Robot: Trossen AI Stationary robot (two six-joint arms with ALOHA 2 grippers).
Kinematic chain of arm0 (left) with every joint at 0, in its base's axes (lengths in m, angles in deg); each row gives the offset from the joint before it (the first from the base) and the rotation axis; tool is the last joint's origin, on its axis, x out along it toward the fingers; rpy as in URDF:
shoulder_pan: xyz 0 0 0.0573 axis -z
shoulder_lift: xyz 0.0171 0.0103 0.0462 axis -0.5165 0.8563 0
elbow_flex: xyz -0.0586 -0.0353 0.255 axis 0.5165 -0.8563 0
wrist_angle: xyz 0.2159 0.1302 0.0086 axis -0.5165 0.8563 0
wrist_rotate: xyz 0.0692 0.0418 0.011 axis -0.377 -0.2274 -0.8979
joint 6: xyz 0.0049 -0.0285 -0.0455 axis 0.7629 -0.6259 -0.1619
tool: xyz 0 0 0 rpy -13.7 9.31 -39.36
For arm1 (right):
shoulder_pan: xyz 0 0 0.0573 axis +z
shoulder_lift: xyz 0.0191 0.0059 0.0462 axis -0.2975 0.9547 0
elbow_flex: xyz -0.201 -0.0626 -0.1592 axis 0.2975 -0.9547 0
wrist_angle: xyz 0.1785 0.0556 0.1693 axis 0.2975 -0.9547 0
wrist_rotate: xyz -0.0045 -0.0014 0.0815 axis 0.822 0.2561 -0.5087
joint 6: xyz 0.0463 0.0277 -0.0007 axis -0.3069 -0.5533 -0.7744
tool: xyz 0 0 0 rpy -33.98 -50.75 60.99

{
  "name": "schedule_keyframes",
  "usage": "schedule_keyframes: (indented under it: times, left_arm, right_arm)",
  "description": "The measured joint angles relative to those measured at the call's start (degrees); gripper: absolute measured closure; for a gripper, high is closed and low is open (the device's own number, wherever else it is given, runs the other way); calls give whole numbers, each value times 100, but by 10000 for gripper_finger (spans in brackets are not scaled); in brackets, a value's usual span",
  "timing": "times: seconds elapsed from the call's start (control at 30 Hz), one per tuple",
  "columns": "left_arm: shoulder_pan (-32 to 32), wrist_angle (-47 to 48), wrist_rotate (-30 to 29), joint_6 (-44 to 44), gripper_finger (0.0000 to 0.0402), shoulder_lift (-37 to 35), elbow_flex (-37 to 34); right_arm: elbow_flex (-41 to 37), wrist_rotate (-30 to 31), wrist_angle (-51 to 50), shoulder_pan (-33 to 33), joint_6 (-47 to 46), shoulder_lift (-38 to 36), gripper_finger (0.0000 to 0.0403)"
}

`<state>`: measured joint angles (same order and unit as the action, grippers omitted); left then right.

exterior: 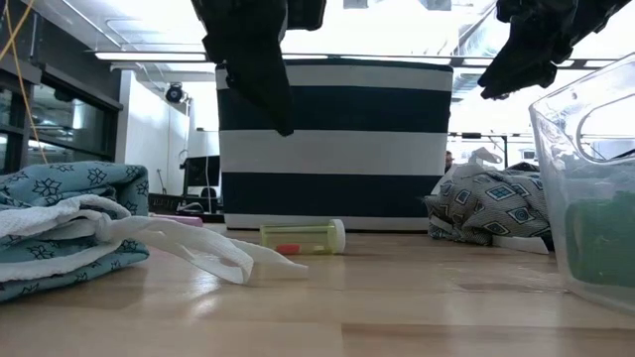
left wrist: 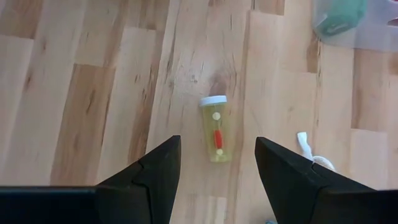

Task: Pick & Place Medicine items
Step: Put the transparent yellow medicine bottle into the black bin

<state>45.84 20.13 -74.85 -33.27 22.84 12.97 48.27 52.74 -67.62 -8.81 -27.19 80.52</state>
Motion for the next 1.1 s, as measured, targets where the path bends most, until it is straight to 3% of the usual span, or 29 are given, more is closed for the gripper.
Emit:
schedule_keyframes:
  times: [0.2,0.47,1.1]
  left_arm:
    - [-85,171,33,-28,203,146,100]
    - [-87,775,91,190,203,927,844]
    - [-74,313,78,183,203,1634,1035]
  right_arm:
    - [-1,0,-3,1,0,-1,219]
    - [3,2,113,2,0,-2,219]
    - [3,0,256,0,0,-2,219]
